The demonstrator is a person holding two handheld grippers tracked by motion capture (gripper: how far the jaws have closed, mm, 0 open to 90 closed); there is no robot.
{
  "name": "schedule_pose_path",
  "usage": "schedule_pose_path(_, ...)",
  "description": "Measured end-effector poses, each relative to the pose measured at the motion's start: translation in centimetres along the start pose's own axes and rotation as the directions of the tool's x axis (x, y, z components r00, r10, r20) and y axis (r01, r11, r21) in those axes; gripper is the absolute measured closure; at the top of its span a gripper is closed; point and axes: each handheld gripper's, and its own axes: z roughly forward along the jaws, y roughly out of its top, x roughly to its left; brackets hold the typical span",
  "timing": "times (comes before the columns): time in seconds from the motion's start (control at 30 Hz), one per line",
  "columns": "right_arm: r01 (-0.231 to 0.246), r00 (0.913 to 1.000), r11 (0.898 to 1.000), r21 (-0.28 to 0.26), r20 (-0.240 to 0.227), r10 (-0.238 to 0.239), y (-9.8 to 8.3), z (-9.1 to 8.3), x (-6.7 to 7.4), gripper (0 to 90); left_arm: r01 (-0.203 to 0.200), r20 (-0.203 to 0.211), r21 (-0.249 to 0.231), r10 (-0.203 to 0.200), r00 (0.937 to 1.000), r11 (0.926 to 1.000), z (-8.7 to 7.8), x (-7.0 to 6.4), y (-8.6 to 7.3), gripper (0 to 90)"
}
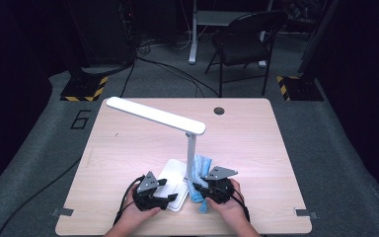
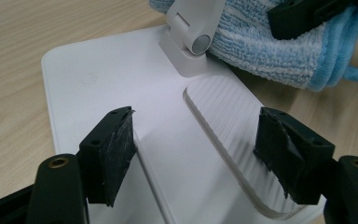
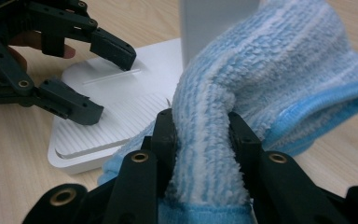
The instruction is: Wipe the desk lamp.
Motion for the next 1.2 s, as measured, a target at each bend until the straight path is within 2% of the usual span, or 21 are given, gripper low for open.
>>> schedule_pose_path(0.03,0.020,0.9998,1.000,-0.004,-0.006,-0.020,0.1,0.1,0.0,68.9,0.002,0.001,0.001,-0.002,1.0000,1.0000,0.0,0.0,0.0,28.2)
schedule_pose_path(0.17,0.031,0.9993,1.000,0.000,-0.021,-0.031,0.2,0.3,0.2,69.1,0.002,0.001,-0.003,-0.002,1.0000,1.0000,0.0,0.0,0.0,28.2)
schedule_pose_path(0.33,0.028,0.9990,1.000,-0.006,-0.036,-0.028,0.2,0.4,0.1,69.3,0.003,0.003,0.001,-0.003,1.0000,1.0000,0.0,0.0,0.0,28.4)
schedule_pose_path(0.4,0.044,0.9973,0.999,-0.010,-0.058,-0.045,0.3,0.5,-0.2,69.5,0.001,0.002,0.000,-0.001,1.0000,1.0000,0.0,0.0,0.0,28.4)
schedule_pose_path(0.47,0.024,0.9975,1.000,-0.015,-0.066,-0.025,0.2,0.6,-0.3,69.6,0.002,0.002,0.000,-0.002,1.0000,1.0000,0.0,0.0,0.0,28.7)
schedule_pose_path(0.5,0.036,0.9970,0.999,-0.014,-0.069,-0.037,0.2,0.6,-0.4,69.6,-0.013,0.004,0.006,0.013,0.9999,0.9999,-0.1,0.1,0.0,29.1)
schedule_pose_path(0.53,0.037,0.9970,0.999,-0.015,-0.067,-0.038,0.3,0.6,-0.5,69.6,-0.013,0.004,0.006,0.013,0.9999,0.9999,-0.1,0.1,0.0,29.7)
schedule_pose_path(0.57,0.019,0.9980,1.000,-0.014,-0.061,-0.020,0.3,0.6,-0.4,69.6,-0.016,0.008,0.009,0.016,0.9998,0.9998,-0.1,0.2,0.0,30.1)
schedule_pose_path(0.8,0.029,0.9983,1.000,-0.012,-0.050,-0.030,0.4,0.6,-0.4,69.5,-0.013,-0.001,-0.002,0.013,0.9999,0.9999,0.0,0.0,-0.1,31.0)
schedule_pose_path(0.87,0.029,0.9984,1.000,-0.012,-0.049,-0.030,0.4,0.6,-0.4,69.4,-0.010,-0.005,-0.006,0.010,0.9999,0.9999,0.0,0.0,-0.1,31.0)
schedule_pose_path(0.97,0.033,0.9984,0.999,-0.014,-0.045,-0.034,0.4,0.6,-0.4,69.4,0.018,-0.030,-0.004,-0.018,0.9994,0.9998,0.2,-0.5,0.0,30.2)
schedule_pose_path(1.0,0.033,0.9984,0.999,-0.014,-0.045,-0.034,0.4,0.6,-0.4,69.4,0.018,-0.030,-0.004,-0.018,0.9994,0.9998,0.2,-0.5,0.0,29.0)
schedule_pose_path(1.03,0.027,0.9986,0.999,-0.018,-0.044,-0.027,0.3,0.6,-0.4,69.3,0.012,-0.052,-0.006,-0.012,0.9986,0.9999,0.5,-0.7,0.2,27.1)
schedule_pose_path(1.2,0.025,0.9987,1.000,-0.019,-0.043,-0.026,0.3,0.6,-0.4,69.3,0.016,-0.074,-0.002,-0.016,0.9972,0.9999,1.2,-1.0,0.6,20.4)
